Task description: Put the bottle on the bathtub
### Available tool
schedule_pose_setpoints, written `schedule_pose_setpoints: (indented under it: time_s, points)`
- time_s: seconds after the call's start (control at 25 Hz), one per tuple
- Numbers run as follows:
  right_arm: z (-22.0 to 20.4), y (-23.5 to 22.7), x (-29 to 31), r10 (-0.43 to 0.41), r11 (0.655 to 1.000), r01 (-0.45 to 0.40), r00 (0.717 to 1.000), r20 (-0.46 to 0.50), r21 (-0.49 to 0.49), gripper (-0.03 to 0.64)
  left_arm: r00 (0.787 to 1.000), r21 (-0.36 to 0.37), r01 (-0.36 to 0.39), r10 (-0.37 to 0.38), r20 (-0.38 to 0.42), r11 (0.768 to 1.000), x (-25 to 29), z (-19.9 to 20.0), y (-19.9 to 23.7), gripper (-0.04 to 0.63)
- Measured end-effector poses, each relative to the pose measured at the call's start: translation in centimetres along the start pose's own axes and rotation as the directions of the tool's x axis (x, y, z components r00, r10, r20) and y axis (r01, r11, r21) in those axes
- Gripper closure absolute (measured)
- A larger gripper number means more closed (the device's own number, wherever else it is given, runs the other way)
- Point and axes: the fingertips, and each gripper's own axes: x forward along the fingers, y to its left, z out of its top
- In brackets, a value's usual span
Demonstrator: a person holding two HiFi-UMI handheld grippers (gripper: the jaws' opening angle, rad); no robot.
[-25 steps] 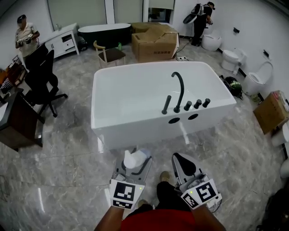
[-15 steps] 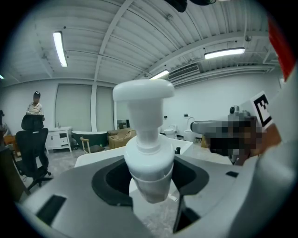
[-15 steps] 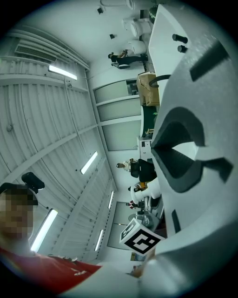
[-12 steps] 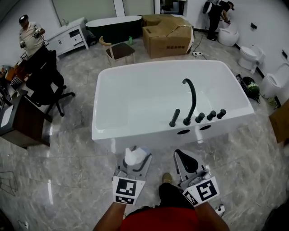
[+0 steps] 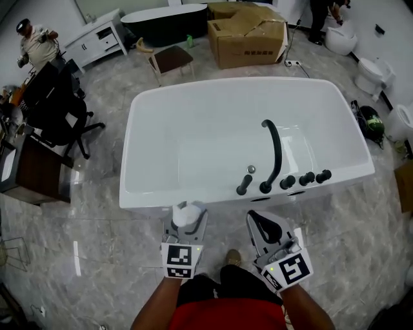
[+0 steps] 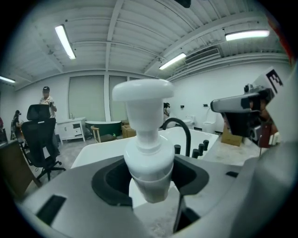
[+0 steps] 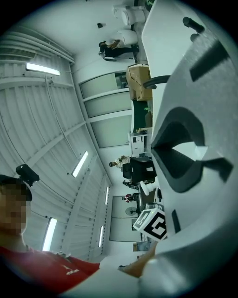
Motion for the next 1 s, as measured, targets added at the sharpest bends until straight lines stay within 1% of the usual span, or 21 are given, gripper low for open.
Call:
schedule_pose_setpoints:
  time_s: [0.24,0.4,0.6,0.76,1.0]
  points:
    - [-1.7,-1.8,2.8,-0.022,1.0,0.022,0.999,-0.043,0.003,0.612,0.997,0.018,0.004,-0.003,-0.071,1.0,6.1,-3.3,0.9,0.359]
    - [-3.3,-2.3,4.0,-0.06,0.998,0.06,0.995,-0.074,-0.006,0.612,0.992,0.044,0.01,-0.005,-0.124,0.999,9.3,-6.5,1.7,0.359]
    - [-4.8,-3.2,4.2,-0.11,0.994,0.112,0.987,-0.114,0.01,0.612,0.985,0.051,0.031,-0.022,-0.171,0.998,13.0,-9.3,1.9,0.359]
    - [-5.8,-3.9,3.6,-0.136,0.99,0.139,0.982,-0.134,0.01,0.612,0.978,0.052,0.048,-0.037,-0.203,0.997,15.2,-11.3,1.5,0.359]
    - [-6.8,-4.7,2.8,-0.161,0.986,0.165,0.975,-0.156,0.014,0.612,0.967,0.048,0.041,-0.028,-0.252,0.998,16.9,-13.8,1.6,0.359]
